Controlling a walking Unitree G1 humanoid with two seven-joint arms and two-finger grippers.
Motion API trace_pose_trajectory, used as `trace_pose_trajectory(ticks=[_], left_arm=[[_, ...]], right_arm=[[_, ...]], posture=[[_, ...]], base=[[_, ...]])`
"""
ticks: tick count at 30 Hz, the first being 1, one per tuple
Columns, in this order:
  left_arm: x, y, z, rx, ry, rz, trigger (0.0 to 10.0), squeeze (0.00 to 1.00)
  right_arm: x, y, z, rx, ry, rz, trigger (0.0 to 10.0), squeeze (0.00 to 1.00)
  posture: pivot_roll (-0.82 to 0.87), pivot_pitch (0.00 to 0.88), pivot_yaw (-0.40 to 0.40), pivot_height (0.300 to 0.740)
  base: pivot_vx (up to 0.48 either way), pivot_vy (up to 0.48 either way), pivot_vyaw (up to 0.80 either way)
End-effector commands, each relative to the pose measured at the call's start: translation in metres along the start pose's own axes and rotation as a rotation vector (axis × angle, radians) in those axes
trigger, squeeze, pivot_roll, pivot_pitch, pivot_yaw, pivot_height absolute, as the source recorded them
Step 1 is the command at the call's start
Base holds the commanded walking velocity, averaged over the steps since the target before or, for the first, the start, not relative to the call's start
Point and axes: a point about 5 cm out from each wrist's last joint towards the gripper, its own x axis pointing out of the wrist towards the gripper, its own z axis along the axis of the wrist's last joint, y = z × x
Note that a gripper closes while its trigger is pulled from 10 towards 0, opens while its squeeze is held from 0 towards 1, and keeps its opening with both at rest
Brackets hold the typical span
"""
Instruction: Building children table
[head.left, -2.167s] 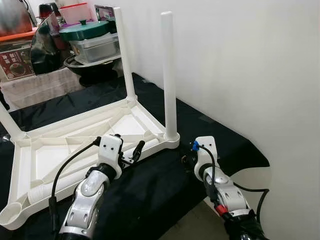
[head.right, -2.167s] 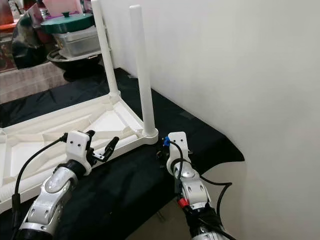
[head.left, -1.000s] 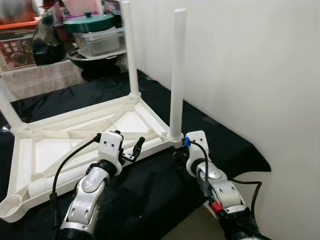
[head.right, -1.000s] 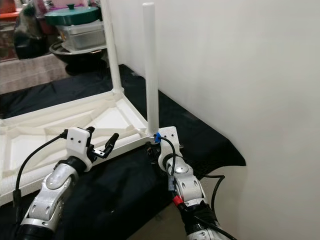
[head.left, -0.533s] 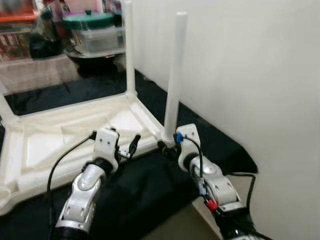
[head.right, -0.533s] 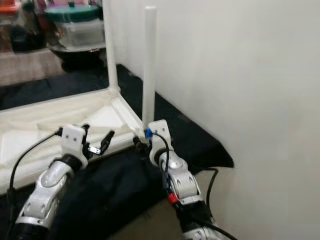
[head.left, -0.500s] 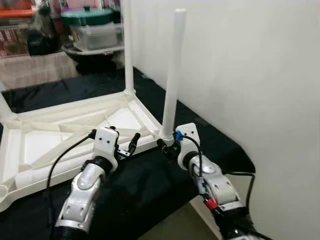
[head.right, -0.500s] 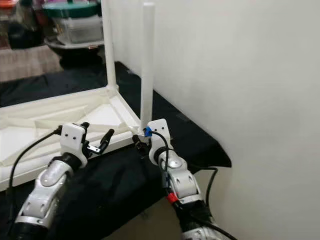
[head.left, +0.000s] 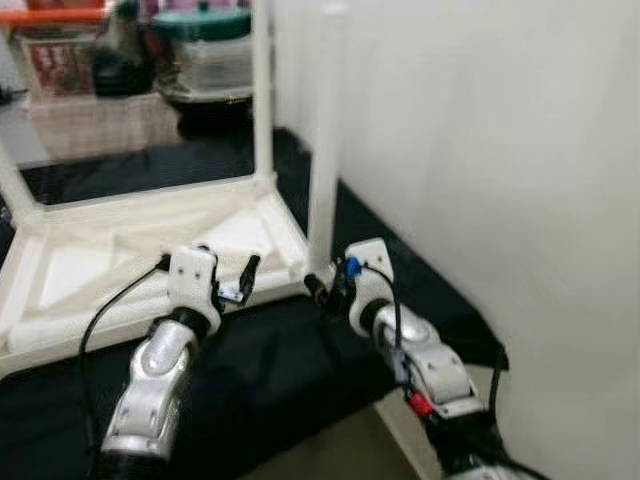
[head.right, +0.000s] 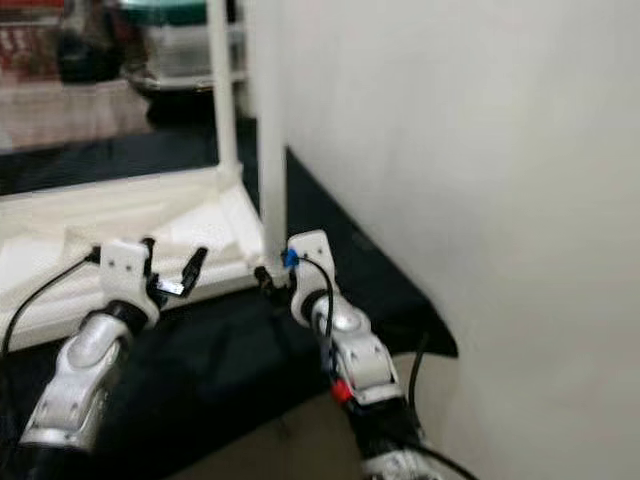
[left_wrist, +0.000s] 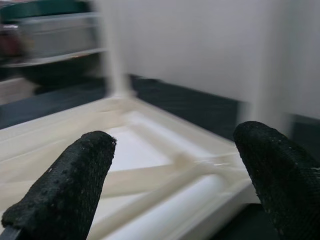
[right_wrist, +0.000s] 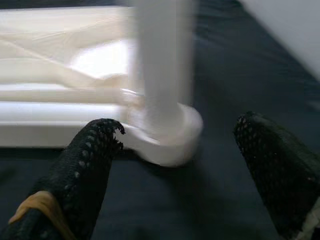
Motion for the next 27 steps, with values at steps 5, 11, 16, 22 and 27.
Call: trace_pose_trajectory(ticks=[5, 11, 16, 22, 27], left_arm=[[-0.0011, 0.0036, -0.0015, -0.006, 0.013, -0.001, 10.0, 0.0], [-0.0001, 0.0036, -0.0011, -0.008, 0.011, -0.005, 10.0, 0.0], [0.0008, 0.0036, -0.0012, -0.006, 0.01, -0.01, 10.0, 0.0], [0.0022, 0.0042, 0.0024, 0.002, -0.011, -0.005, 10.0, 0.0], [0.0022, 0.0042, 0.0036, 0.001, -0.023, -0.007, 10.0, 0.0]], right_arm=[[-0.0018, 0.0006, 0.0004, 0.032, 0.004, 0.006, 10.0, 0.0], [-0.0007, 0.0004, 0.0023, 0.039, 0.002, 0.005, 10.0, 0.0], [-0.0008, -0.0009, 0.0052, 0.032, -0.011, 0.005, 10.0, 0.0], [-0.001, -0.0016, 0.0067, 0.028, -0.02, 0.005, 10.0, 0.0], [-0.0003, -0.0002, 0.0093, 0.025, -0.027, 0.007, 10.0, 0.0]], posture=[[0.07, 0.0, -0.06, 0.74], [0.07, 0.0, -0.059, 0.74], [0.08, 0.0, -0.063, 0.74], [0.08, 0.0, -0.065, 0.74], [0.08, 0.0, -0.062, 0.74]], base=[[0.0, 0.1, 0.0], [0.0, 0.32, 0.0], [0.0, 0.48, 0.0], [0.0, 0.32, 0.0], [0.0, 0.0, 0.0]])
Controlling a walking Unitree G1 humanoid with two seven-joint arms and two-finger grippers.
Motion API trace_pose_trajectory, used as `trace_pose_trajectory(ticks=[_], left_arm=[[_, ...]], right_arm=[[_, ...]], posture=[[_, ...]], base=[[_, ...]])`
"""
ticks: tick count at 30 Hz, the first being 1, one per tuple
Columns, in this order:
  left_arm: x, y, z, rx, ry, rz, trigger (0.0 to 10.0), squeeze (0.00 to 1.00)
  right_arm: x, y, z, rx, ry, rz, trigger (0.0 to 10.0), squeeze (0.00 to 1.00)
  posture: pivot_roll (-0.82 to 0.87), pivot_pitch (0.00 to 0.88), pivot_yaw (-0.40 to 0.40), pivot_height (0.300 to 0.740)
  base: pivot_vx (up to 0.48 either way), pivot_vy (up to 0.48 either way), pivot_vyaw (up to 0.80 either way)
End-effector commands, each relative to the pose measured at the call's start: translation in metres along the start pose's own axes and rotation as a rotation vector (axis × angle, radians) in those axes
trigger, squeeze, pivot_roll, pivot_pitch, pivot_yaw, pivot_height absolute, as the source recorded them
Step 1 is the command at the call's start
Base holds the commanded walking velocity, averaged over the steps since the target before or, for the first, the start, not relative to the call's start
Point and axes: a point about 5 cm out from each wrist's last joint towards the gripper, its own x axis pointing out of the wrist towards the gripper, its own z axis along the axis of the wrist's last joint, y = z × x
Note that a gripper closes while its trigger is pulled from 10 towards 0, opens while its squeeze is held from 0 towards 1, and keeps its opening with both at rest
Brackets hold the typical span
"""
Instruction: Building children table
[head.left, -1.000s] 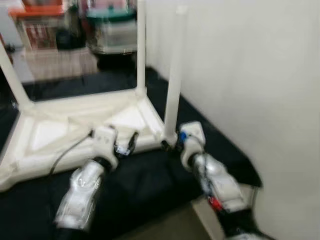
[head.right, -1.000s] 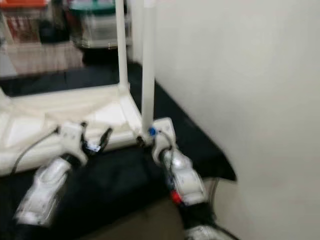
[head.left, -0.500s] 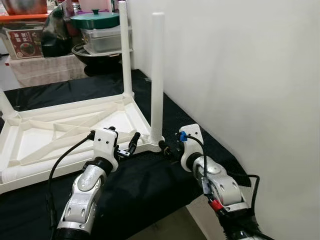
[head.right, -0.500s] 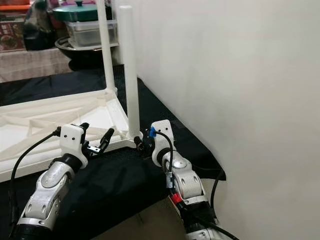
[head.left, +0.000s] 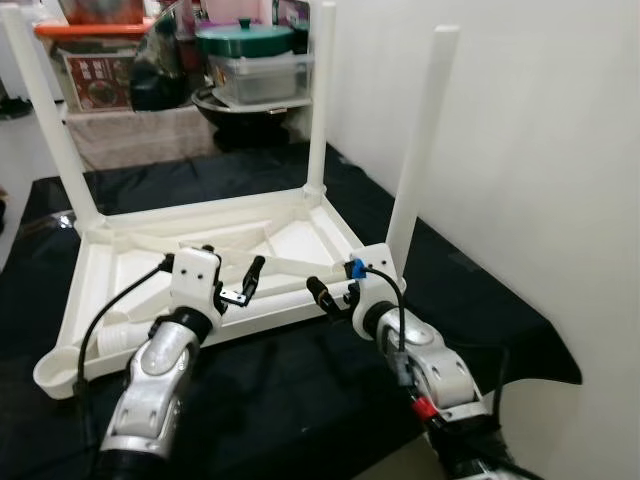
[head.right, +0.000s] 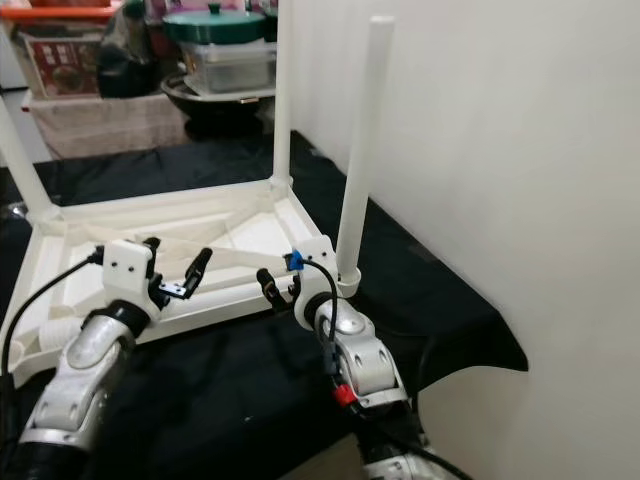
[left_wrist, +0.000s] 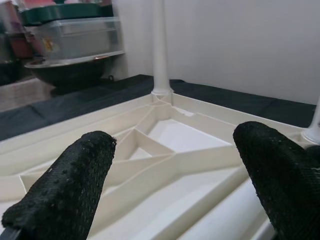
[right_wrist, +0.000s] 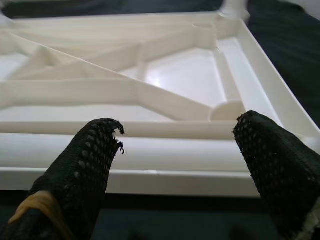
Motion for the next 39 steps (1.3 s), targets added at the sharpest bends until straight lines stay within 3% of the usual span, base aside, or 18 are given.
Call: trace_pose_trajectory(ticks=[1, 5, 8, 12, 15, 23, 27, 29, 39], left_arm=[[-0.002, 0.006, -0.002, 0.002, 0.004, 0.015, 10.0, 0.0], [-0.003, 0.004, -0.002, 0.011, 0.006, 0.006, 10.0, 0.0], [-0.003, 0.004, -0.002, 0.023, 0.012, -0.001, 10.0, 0.0], [-0.003, 0.004, -0.001, 0.023, 0.011, -0.001, 10.0, 0.0], [-0.003, 0.004, -0.002, 0.021, 0.016, -0.005, 10.0, 0.0], [-0.007, 0.009, 0.0, 0.034, 0.049, -0.002, 10.0, 0.0], [-0.013, 0.018, -0.003, 0.077, 0.144, 0.017, 10.0, 0.0], [-0.018, 0.029, -0.004, 0.026, 0.237, 0.046, 10.0, 0.0], [-0.028, 0.06, -0.003, -0.107, 0.37, 0.11, 10.0, 0.0]], right_arm=[[0.001, 0.004, 0.004, -0.003, -0.014, 0.008, 10.0, 0.0], [-0.002, 0.002, 0.004, 0.004, -0.02, 0.003, 10.0, 0.0], [-0.004, -0.001, 0.006, -0.049, -0.045, -0.005, 10.0, 0.0], [-0.003, 0.002, 0.011, 0.023, -0.071, 0.0, 10.0, 0.0], [-0.002, 0.002, 0.01, -0.039, -0.065, -0.001, 10.0, 0.0], [-0.004, -0.002, 0.007, 0.009, -0.062, -0.03, 10.0, 0.0], [-0.005, -0.004, 0.005, -0.042, -0.055, -0.044, 10.0, 0.0], [-0.005, -0.005, 0.005, -0.011, -0.063, -0.055, 10.0, 0.0], [-0.005, -0.01, -0.001, -0.005, -0.036, -0.082, 10.0, 0.0]], posture=[[0.08, 0.0, -0.062, 0.74], [0.08, 0.0, -0.061, 0.74], [0.08, 0.0, -0.061, 0.74], [0.09, 0.0, -0.063, 0.74], [0.09, 0.0, -0.062, 0.74], [0.09, 0.0, -0.063, 0.74], [0.1, 0.0, -0.065, 0.74], [0.1, 0.0, -0.064, 0.74], [0.11, 0.0, -0.058, 0.74]], base=[[0.0, 0.0, 0.0], [0.0, 0.0, 0.0], [0.0, 0.0, 0.47], [0.0, 0.0, 0.6], [0.0, 0.0, 0.53], [0.0, 0.0, 0.4], [0.0, 0.0, 0.6], [0.0, 0.0, 0.37], [0.0, 0.0, 0.0]])
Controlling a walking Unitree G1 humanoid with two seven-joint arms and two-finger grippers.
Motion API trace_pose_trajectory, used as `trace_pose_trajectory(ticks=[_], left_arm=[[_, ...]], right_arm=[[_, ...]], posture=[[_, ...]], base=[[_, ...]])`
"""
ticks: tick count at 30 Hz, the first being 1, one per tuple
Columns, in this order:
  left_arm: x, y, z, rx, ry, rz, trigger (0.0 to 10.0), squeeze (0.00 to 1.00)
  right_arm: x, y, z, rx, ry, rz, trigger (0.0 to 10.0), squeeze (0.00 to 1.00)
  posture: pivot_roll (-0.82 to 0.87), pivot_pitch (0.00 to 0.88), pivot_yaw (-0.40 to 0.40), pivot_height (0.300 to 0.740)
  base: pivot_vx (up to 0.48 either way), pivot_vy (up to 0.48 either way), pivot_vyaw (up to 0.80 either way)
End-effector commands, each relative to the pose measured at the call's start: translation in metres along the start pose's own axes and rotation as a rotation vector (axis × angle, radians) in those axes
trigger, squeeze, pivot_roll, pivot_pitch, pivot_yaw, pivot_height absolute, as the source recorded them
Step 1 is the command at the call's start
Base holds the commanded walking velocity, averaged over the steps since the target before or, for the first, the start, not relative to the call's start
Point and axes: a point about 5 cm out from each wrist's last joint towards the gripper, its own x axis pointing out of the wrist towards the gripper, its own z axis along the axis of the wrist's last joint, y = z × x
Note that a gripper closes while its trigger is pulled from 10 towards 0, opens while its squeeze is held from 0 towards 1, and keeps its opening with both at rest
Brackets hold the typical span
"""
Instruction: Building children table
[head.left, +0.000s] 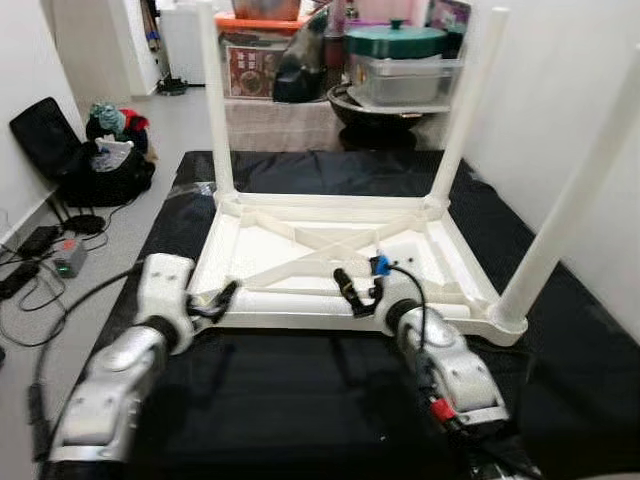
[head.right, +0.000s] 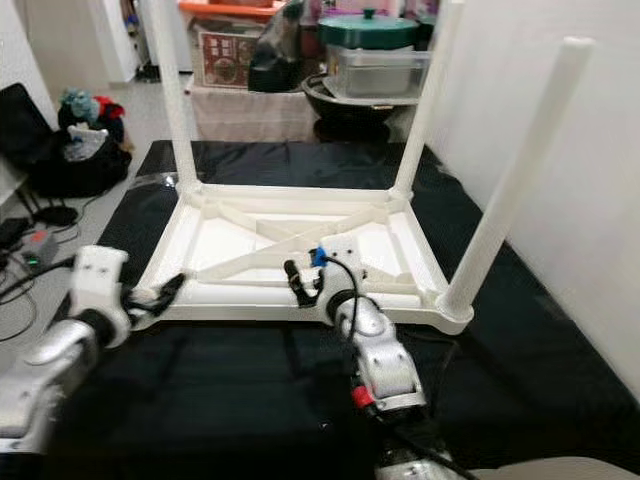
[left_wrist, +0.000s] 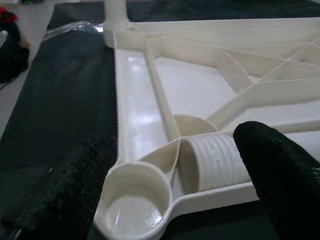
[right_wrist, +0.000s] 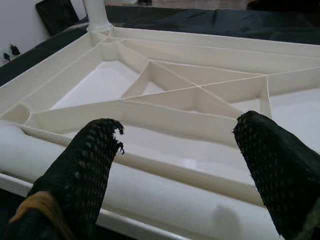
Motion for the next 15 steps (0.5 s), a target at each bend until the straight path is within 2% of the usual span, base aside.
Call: trace_pose_trajectory(ticks=[1, 2, 3, 6, 7, 10, 12, 14, 15], left_arm=[[0.003, 0.007, -0.007, -0.065, 0.057, -0.006, 10.0, 0.0], [0.003, 0.007, -0.007, -0.065, 0.057, -0.006, 10.0, 0.0], [0.004, 0.009, -0.01, -0.111, 0.092, -0.025, 10.0, 0.0], [0.006, 0.011, -0.014, -0.133, 0.121, -0.037, 10.0, 0.0], [0.007, 0.009, -0.016, -0.157, 0.148, -0.082, 10.0, 0.0], [0.007, 0.007, -0.016, -0.173, 0.165, -0.114, 10.0, 0.0], [0.012, -0.001, -0.014, -0.195, 0.191, -0.222, 10.0, 0.0], [0.012, -0.001, -0.014, -0.195, 0.191, -0.222, 10.0, 0.0], [0.016, -0.004, -0.009, -0.21, 0.192, -0.274, 10.0, 0.0]], right_arm=[[0.0, -0.004, -0.003, -0.005, 0.012, -0.024, 10.0, 0.0], [0.0, -0.004, -0.003, -0.005, 0.012, -0.024, 10.0, 0.0], [0.0, -0.004, -0.004, -0.005, 0.013, -0.026, 10.0, 0.0], [0.0, -0.005, -0.004, -0.006, 0.015, -0.031, 10.0, 0.0], [-0.001, -0.007, -0.005, -0.01, 0.017, -0.039, 10.0, 0.0], [-0.001, -0.008, -0.005, -0.012, 0.018, -0.044, 10.0, 0.0], [-0.001, -0.01, -0.005, -0.014, 0.019, -0.057, 10.0, 0.0], [-0.001, -0.01, -0.005, -0.014, 0.019, -0.057, 10.0, 0.0], [-0.001, -0.011, -0.005, -0.013, 0.017, -0.065, 10.0, 0.0]], posture=[[0.11, 0.0, -0.059, 0.74], [0.11, 0.0, -0.059, 0.74], [0.11, 0.0, -0.058, 0.74], [0.1, 0.0, -0.056, 0.74], [0.1, 0.0, -0.054, 0.74], [0.1, 0.0, -0.056, 0.74], [0.1, 0.0, -0.047, 0.74], [0.1, 0.0, -0.047, 0.74], [0.09, 0.0, -0.044, 0.74]], base=[[0.0, 0.0, 0.0], [0.0, 0.0, 0.0], [0.0, 0.0, 0.0], [0.0, 0.0, 0.0], [0.0, 0.0, 0.0], [0.0, 0.0, 0.0], [0.0, 0.0, 0.0], [0.0, 0.0, 0.0], [0.0, 0.0, 0.0]])
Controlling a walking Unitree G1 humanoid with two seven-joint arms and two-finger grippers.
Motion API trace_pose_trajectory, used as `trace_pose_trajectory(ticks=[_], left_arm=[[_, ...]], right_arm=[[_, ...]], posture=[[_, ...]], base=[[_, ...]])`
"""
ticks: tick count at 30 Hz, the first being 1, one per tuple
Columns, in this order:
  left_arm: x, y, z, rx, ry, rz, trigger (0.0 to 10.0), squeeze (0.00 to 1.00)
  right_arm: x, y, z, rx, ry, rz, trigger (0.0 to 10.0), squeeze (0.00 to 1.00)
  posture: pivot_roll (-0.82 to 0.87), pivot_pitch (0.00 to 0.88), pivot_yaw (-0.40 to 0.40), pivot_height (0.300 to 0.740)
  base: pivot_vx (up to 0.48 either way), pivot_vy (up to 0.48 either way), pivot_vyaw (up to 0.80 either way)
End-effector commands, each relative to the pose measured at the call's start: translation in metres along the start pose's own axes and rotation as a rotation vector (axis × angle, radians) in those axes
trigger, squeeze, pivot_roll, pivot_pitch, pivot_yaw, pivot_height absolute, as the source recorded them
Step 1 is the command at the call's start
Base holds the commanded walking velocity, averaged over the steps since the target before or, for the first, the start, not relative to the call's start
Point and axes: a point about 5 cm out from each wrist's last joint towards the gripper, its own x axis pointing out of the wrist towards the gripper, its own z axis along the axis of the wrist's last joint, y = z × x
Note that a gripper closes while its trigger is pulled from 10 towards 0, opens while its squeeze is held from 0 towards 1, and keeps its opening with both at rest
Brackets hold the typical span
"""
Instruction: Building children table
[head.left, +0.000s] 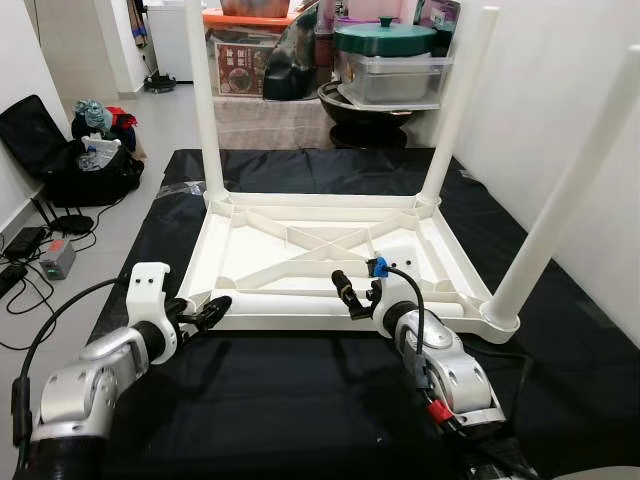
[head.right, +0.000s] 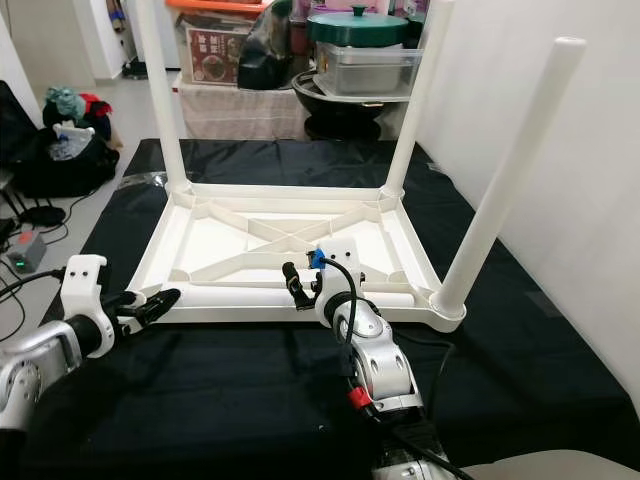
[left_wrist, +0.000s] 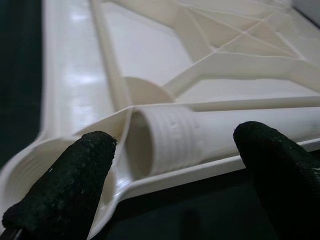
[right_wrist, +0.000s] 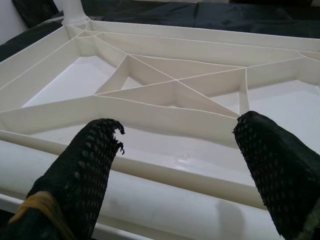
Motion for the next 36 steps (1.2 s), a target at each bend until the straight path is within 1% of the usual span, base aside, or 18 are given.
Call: trace_pose_trajectory(ticks=[1, 7, 9, 11, 15, 17, 18, 20, 22, 28, 29, 30, 32, 33, 35, 36], left_arm=[[0.004, -0.003, 0.002, -0.015, 0.026, -0.056, 10.0, 0.0], [0.008, -0.005, 0.008, -0.011, 0.015, -0.093, 10.0, 0.0], [0.012, -0.007, 0.011, -0.022, 0.021, -0.127, 10.0, 0.0], [0.013, -0.008, 0.011, -0.036, 0.029, -0.134, 10.0, 0.0], [0.015, -0.007, 0.011, -0.045, 0.034, -0.131, 10.0, 0.0], [0.015, -0.006, 0.011, -0.061, 0.032, -0.126, 10.0, 0.0], [0.015, -0.006, 0.011, -0.084, 0.027, -0.122, 10.0, 0.0], [0.015, -0.006, 0.011, -0.084, 0.027, -0.122, 10.0, 0.0], [0.015, -0.002, 0.014, -0.122, 0.019, -0.097, 10.0, 0.0], [0.014, 0.003, 0.015, -0.143, 0.016, -0.067, 10.0, 0.0], [0.014, 0.003, 0.015, -0.143, 0.016, -0.067, 10.0, 0.0], [0.016, 0.004, 0.014, -0.164, 0.024, -0.066, 10.0, 0.0], [0.016, 0.004, 0.014, -0.164, 0.024, -0.066, 10.0, 0.0], [0.017, 0.004, 0.012, -0.19, 0.035, -0.078, 10.0, 0.0], [0.017, 0.004, 0.012, -0.19, 0.035, -0.078, 10.0, 0.0], [0.02, 0.002, 0.011, -0.211, 0.051, -0.095, 10.0, 0.0]], right_arm=[[0.0, -0.003, -0.004, -0.006, 0.011, -0.021, 10.0, 0.0], [0.0, -0.003, -0.003, -0.003, 0.008, -0.026, 10.0, 0.0], [-0.001, -0.004, -0.005, -0.003, 0.016, -0.033, 10.0, 0.0], [-0.001, -0.005, -0.005, -0.003, 0.018, -0.034, 10.0, 0.0], [-0.001, -0.005, -0.005, -0.004, 0.018, -0.037, 10.0, 0.0], [-0.001, -0.006, -0.005, -0.004, 0.018, -0.038, 10.0, 0.0], [-0.001, -0.006, -0.005, -0.004, 0.017, -0.039, 10.0, 0.0], [-0.001, -0.006, -0.005, -0.004, 0.017, -0.039, 10.0, 0.0], [-0.001, -0.007, -0.005, -0.009, 0.019, -0.04, 10.0, 0.0], [-0.001, -0.008, -0.005, -0.012, 0.02, -0.041, 10.0, 0.0], [-0.001, -0.008, -0.005, -0.012, 0.02, -0.041, 10.0, 0.0], [-0.001, -0.008, -0.005, -0.014, 0.022, -0.041, 10.0, 0.0], [-0.001, -0.008, -0.005, -0.014, 0.022, -0.041, 10.0, 0.0], [-0.001, -0.009, -0.006, -0.014, 0.024, -0.043, 10.0, 0.0], [-0.001, -0.009, -0.006, -0.014, 0.024, -0.043, 10.0, 0.0], [-0.002, -0.01, -0.006, -0.015, 0.03, -0.049, 10.0, 0.0]], posture=[[0.09, 0.0, -0.044, 0.74], [0.09, 0.0, -0.042, 0.74], [0.08, 0.0, -0.041, 0.74], [0.08, 0.0, -0.039, 0.74], [0.08, 0.0, -0.038, 0.74], [0.08, 0.0, -0.039, 0.74], [0.08, 0.0, -0.042, 0.74], [0.08, 0.0, -0.042, 0.74], [0.08, 0.0, -0.044, 0.74], [0.08, 0.0, -0.044, 0.74], [0.08, 0.0, -0.044, 0.74], [0.07, 0.0, -0.045, 0.74], [0.07, 0.0, -0.045, 0.74], [0.07, 0.0, -0.043, 0.74], [0.07, 0.0, -0.043, 0.74], [0.06, 0.0, -0.041, 0.74]], base=[[0.0, 0.0, 0.0], [0.0, 0.0, 0.0], [0.0, 0.0, 0.0], [0.0, 0.0, 0.0], [0.0, 0.0, 0.0], [0.0, 0.0, 0.0], [0.0, 0.0, 0.0], [0.0, 0.0, 0.0], [0.0, 0.0, 0.0], [0.0, 0.0, 0.0], [0.0, 0.0, 0.0], [0.0, 0.0, 0.0], [0.0, 0.0, 0.0], [0.0, 0.0, 0.0], [0.0, 0.0, 0.0], [0.0, 0.0, 0.0]])
